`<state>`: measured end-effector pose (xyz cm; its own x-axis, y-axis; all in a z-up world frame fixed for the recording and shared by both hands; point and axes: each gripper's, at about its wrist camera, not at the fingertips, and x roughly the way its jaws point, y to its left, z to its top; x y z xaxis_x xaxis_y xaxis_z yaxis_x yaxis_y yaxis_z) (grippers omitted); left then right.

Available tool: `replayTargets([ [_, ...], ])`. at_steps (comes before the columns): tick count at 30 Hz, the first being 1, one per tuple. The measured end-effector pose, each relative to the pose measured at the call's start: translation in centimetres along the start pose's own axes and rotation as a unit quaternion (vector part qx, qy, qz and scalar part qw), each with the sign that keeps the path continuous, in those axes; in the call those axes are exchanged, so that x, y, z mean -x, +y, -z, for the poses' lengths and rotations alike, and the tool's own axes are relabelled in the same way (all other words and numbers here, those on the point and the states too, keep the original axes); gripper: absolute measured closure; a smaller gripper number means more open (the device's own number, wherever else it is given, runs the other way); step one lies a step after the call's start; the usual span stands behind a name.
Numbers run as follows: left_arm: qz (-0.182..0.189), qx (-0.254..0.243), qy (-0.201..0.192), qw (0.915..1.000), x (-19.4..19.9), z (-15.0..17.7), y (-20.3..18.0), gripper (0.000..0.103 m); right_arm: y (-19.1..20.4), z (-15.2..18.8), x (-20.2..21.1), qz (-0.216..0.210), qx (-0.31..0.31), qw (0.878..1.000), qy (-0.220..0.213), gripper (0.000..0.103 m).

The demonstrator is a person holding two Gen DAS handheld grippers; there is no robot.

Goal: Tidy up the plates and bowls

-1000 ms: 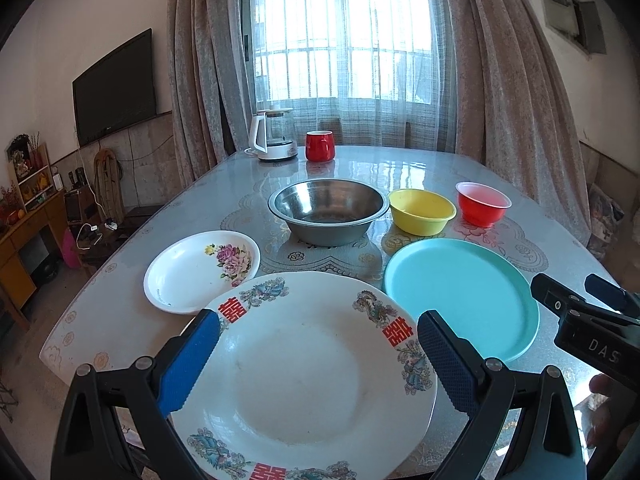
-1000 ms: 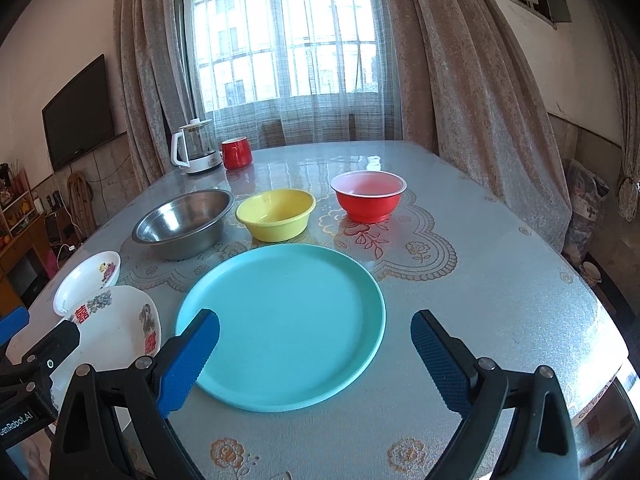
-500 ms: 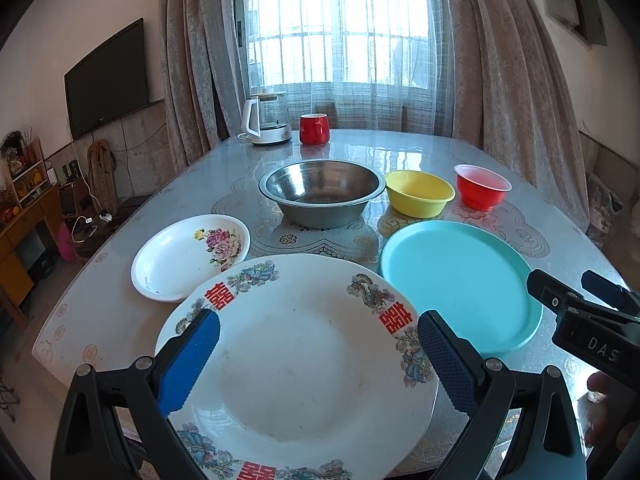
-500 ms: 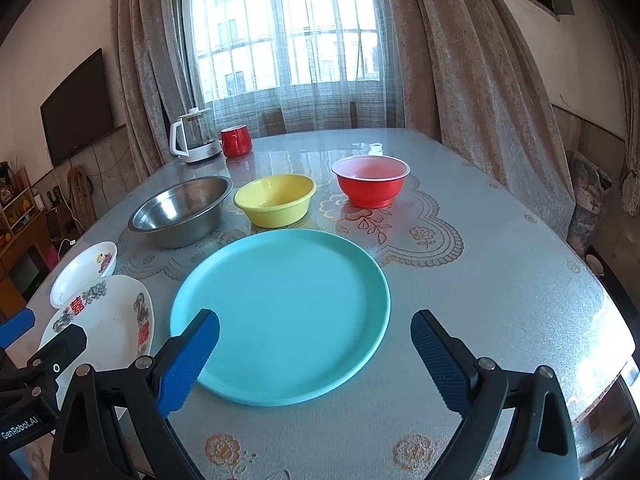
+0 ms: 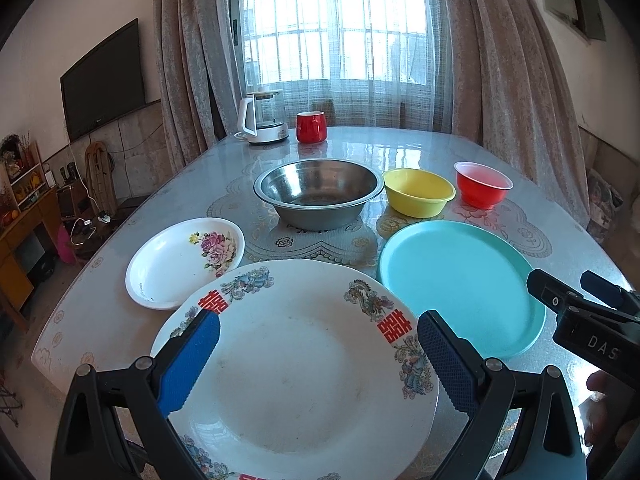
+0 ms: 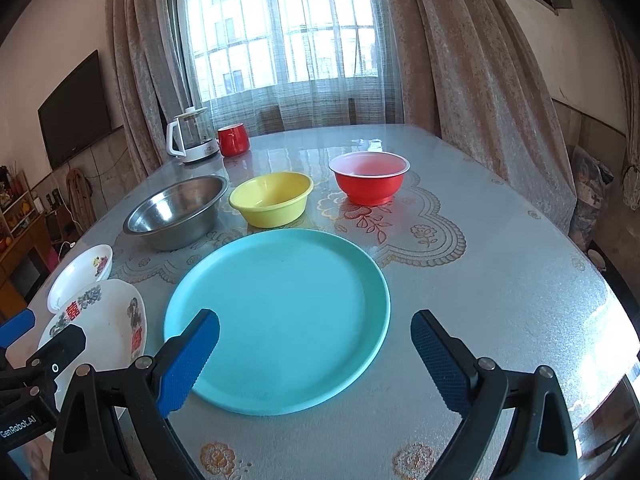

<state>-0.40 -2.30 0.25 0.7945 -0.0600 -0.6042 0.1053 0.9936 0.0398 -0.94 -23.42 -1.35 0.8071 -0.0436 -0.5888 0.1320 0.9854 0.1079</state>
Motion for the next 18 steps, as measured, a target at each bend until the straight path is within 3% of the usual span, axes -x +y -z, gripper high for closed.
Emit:
replayTargets([
  [6, 0.003, -0.002, 0.014, 0.9999, -0.8, -0.5, -0.3, 0.003, -0.6, 0.0, -1.0, -0.003, -0.009, 1.0, 0.012, 0.005],
  [12, 0.052, -0.011, 0.048, 0.9974, -2.4, -1.8, -0.1, 0.026, -2.5, -0.5, -1.6, -0.02, -0.035, 0.999, 0.022, 0.006],
  [14, 0.068, -0.013, 0.061, 0.9957, -3.1, -2.6, 0.2, 0.04, -3.8, -0.7, -1.8, -0.028, -0.053, 0.998, 0.027, 0.016],
  [15, 0.081, -0.012, 0.07, 0.9942, -3.6, -3.1, 0.4, 0.052, -4.4, -0.8, -2.0, -0.031, -0.059, 0.997, 0.032, 0.021],
  [16, 0.096, -0.011, 0.081, 0.9921, -4.1, -3.5, 0.5, 0.064, -4.9, -1.0, -2.3, -0.037, -0.067, 0.996, 0.038, 0.033],
  [17, 0.11, -0.008, 0.093, 0.9896, -4.6, -3.9, 0.6, 0.069, -5.6, -1.1, -2.5, -0.042, -0.076, 0.995, 0.044, 0.044],
  [18, 0.12, -0.007, 0.102, 0.9875, -5.1, -4.3, 0.7, 0.075, -6.3, -1.1, -2.8, -0.047, -0.086, 0.994, 0.05, 0.048],
])
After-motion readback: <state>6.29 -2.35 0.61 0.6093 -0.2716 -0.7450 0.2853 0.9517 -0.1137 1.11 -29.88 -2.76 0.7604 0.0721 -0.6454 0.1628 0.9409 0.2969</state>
